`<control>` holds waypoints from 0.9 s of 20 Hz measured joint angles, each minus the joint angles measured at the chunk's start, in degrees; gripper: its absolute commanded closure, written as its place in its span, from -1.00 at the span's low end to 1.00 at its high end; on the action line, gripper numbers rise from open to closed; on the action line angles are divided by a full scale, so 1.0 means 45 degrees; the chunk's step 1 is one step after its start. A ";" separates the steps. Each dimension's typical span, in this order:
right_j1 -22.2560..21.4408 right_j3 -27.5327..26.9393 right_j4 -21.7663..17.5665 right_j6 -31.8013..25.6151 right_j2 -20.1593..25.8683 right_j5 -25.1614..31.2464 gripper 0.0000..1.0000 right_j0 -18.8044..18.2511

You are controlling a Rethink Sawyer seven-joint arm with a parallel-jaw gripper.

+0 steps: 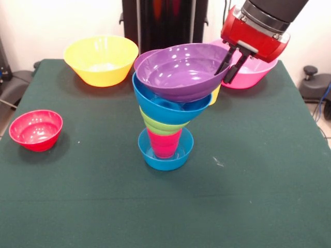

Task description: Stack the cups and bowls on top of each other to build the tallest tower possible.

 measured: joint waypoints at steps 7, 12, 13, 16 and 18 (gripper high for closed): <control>0.0025 0.0000 0.0000 0.0000 -0.0086 -0.0169 1.00 0.0279; 0.0027 0.0000 -0.0003 0.0000 -0.0148 -0.0507 1.00 0.0412; 0.0029 0.0000 -0.0001 0.0000 -0.0154 -0.0532 1.00 0.0414; 0.0044 0.0000 -0.0003 0.0000 -0.0185 -0.0673 1.00 0.0416; 0.0054 0.0000 -0.0003 0.0000 -0.0200 -0.0758 1.00 0.0417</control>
